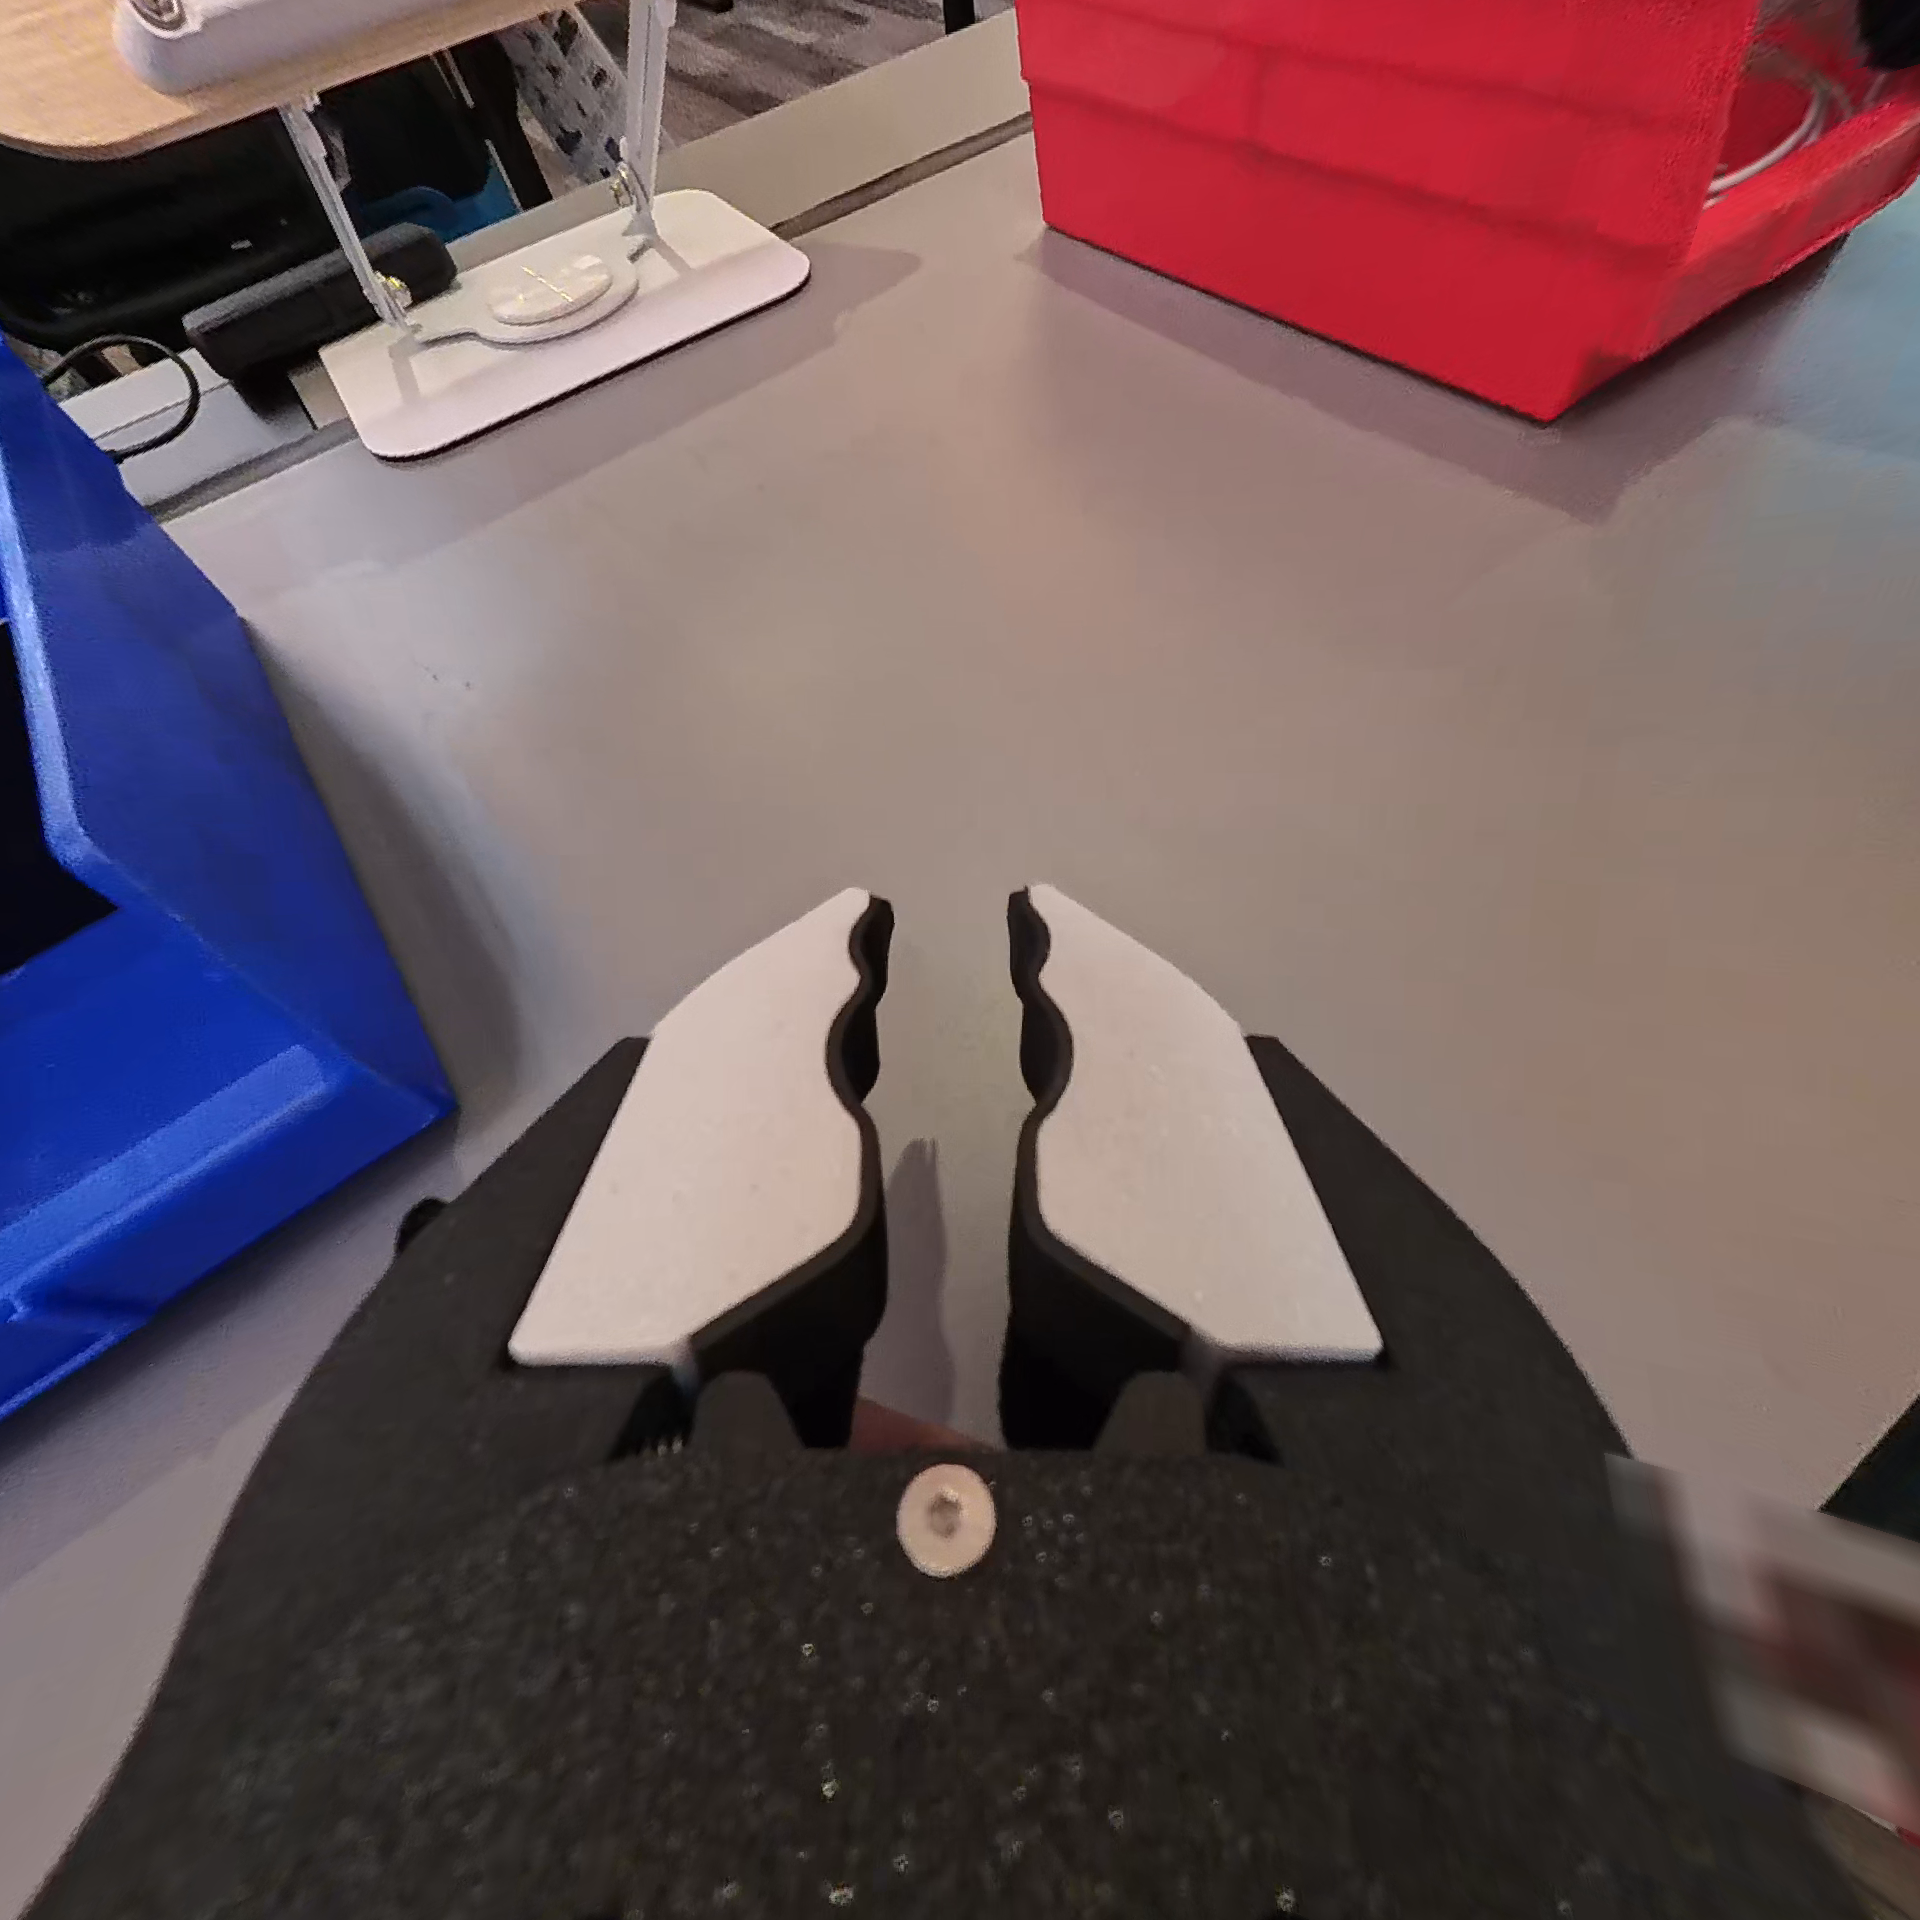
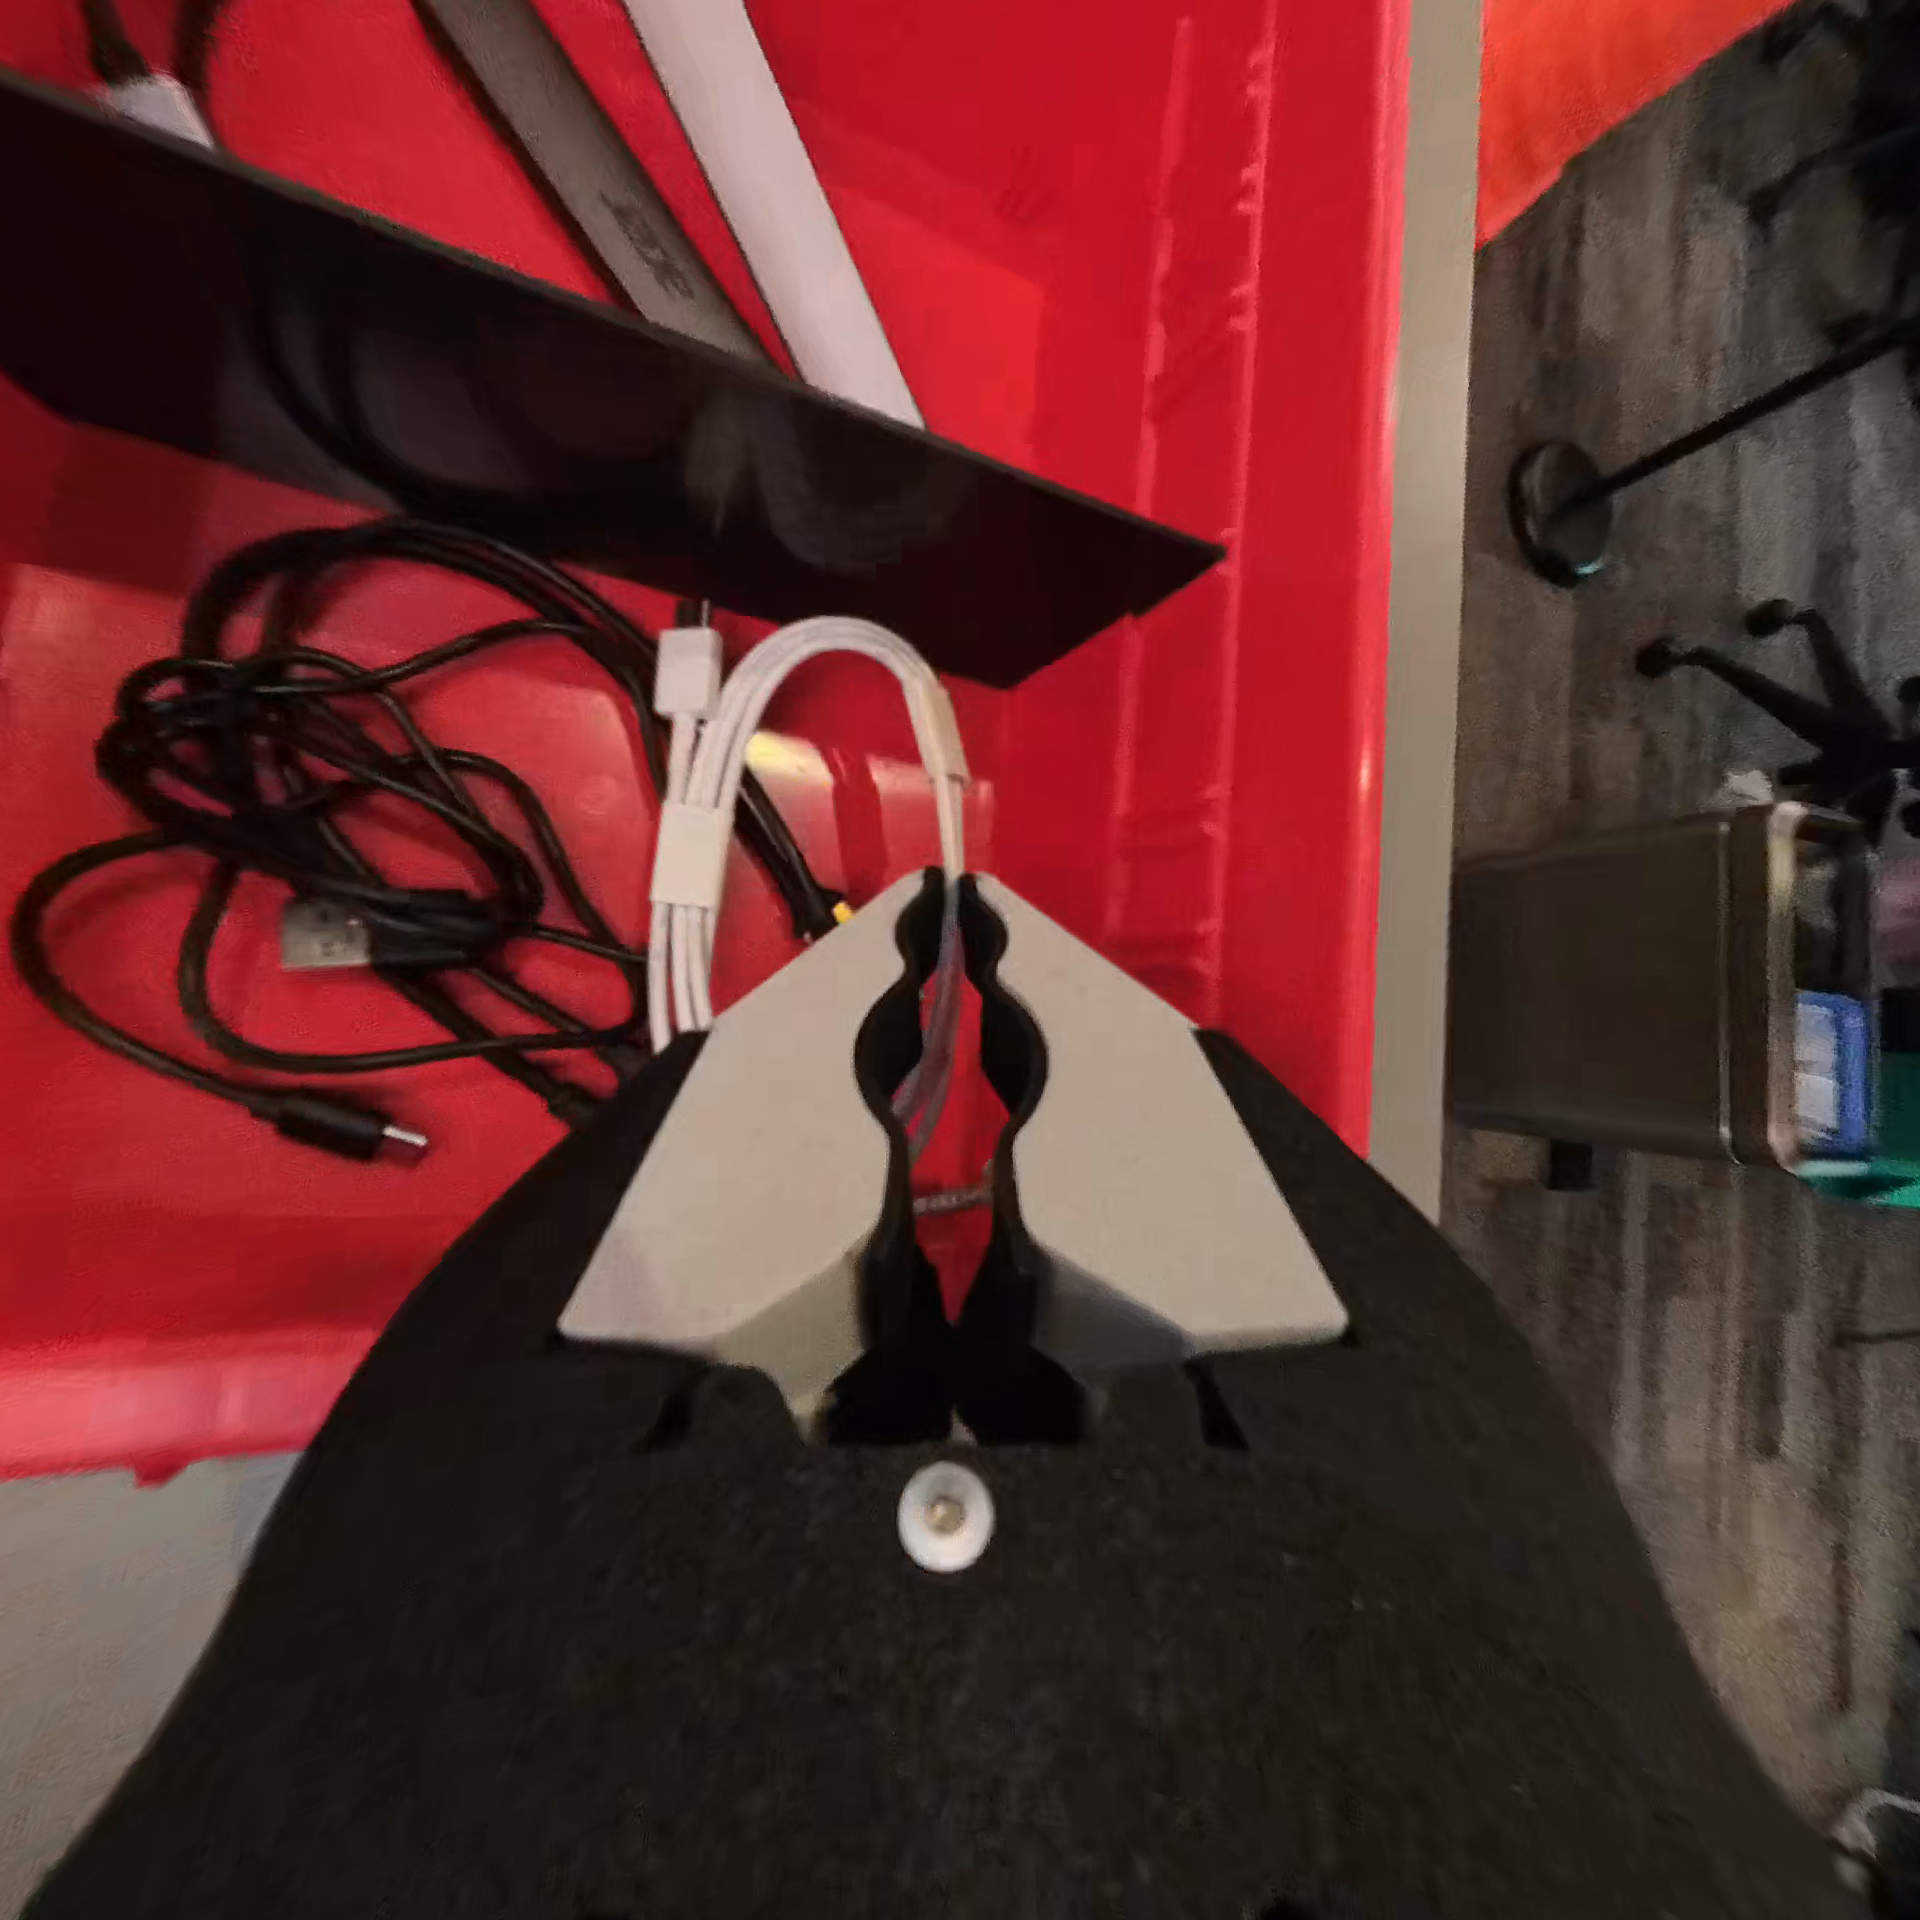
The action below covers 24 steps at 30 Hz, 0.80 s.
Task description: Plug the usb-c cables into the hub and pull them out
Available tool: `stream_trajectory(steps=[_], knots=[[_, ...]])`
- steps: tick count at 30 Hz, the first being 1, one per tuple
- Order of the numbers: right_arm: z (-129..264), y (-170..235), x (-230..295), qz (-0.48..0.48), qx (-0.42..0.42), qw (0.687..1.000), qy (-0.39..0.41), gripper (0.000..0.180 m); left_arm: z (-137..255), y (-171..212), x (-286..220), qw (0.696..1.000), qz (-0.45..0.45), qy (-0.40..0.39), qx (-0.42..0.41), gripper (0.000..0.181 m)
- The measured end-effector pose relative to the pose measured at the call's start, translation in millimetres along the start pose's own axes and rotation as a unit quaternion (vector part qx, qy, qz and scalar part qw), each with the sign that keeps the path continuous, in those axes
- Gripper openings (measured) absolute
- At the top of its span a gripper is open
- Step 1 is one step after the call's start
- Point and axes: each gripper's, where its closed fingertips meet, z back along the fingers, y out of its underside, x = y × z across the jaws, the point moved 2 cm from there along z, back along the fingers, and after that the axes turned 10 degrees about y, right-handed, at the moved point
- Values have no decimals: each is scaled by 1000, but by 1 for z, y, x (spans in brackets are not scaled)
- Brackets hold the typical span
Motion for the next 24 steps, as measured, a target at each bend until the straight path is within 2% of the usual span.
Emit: stream_trajectory(steps=[2,5,7,11,14,16,17,18,21,24], knots=[[-12,7,0,24,26,999,40,3,1,1,1,1000,1,-2,2,23],[-11,4,0,23,5,998,57,4,4,1,6,1000,4,-8,-2,24],[6,-6,-8,20,-33,997,71,16,7,0,12,1000,8,-17,-4,25],[70,-28,-37,-26,-150,983,101,20,43,1,40,997,28,-72,-1,23],[120,-23,-31,-99,-229,968,15,31,88,14,61,989,92,-113,-19,27],[145,-10,-6,-170,-295,937,-76,33,109,35,69,981,137,-136,-24,30],[151,-2,6,-204,-317,919,-112,41,115,45,73,978,147,-148,-23,31],[151,9,18,-227,-315,912,-134,48,119,53,76,976,148,-160,-17,33],[133,46,48,-255,-281,913,-150,47,123,63,90,971,143,-192,-9,33],[133,51,61,-221,-273,923,-159,51,116,68,97,969,158,-189,-15,31]])
